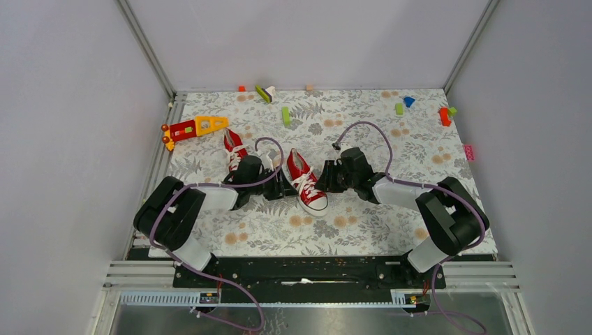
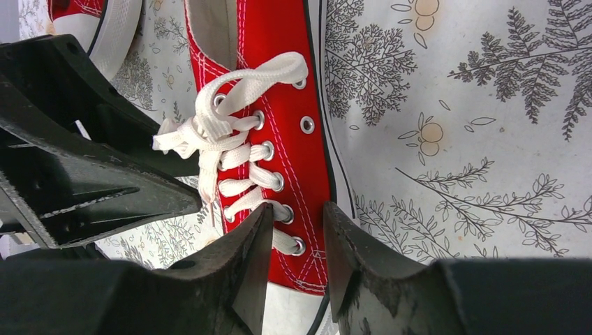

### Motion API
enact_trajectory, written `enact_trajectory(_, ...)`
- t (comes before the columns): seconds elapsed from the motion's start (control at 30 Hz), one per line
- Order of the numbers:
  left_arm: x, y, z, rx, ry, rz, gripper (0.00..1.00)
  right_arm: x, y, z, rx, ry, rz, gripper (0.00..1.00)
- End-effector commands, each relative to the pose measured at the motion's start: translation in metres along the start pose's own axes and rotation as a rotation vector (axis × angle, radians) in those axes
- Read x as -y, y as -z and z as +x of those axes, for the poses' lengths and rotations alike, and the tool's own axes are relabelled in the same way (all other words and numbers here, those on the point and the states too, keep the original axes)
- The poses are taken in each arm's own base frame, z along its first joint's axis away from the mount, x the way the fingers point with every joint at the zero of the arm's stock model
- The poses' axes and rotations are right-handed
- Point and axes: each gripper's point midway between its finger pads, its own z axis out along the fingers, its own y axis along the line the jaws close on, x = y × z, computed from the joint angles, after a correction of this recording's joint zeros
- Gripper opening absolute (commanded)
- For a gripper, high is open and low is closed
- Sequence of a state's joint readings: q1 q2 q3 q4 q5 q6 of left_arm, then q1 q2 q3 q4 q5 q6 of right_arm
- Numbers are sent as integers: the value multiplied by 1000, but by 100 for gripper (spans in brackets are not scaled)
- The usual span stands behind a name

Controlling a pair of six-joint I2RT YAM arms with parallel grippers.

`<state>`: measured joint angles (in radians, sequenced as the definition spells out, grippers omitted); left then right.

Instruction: Tie the shoes

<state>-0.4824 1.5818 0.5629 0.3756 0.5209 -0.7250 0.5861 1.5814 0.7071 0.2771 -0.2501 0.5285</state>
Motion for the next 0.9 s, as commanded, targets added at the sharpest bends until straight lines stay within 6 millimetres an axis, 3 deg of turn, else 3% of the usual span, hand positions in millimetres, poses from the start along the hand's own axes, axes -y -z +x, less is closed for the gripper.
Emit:
enact_trajectory(0.0,12,-5,-15,35,-23,52,42,-6,-4,7,-24,-8,-36,39)
enact_trajectory(0.1,10,-7,-14,27,-21,45,39,-5,-4,8,-28,-12,-37,39)
enact_trajectory(0.23,10,-8,-11,9,-13,54,17,-10,-5,10,-33,-31,-63,38)
enact_trajectory(0.43,12,-3,-5,-10,-18,60,0,-13,-8,12,-40,-43,-87,36)
enact_trajectory(0.87,-12,20,0,-13,-35,-106,0,-11,-7,10,-37,-44,-68,35)
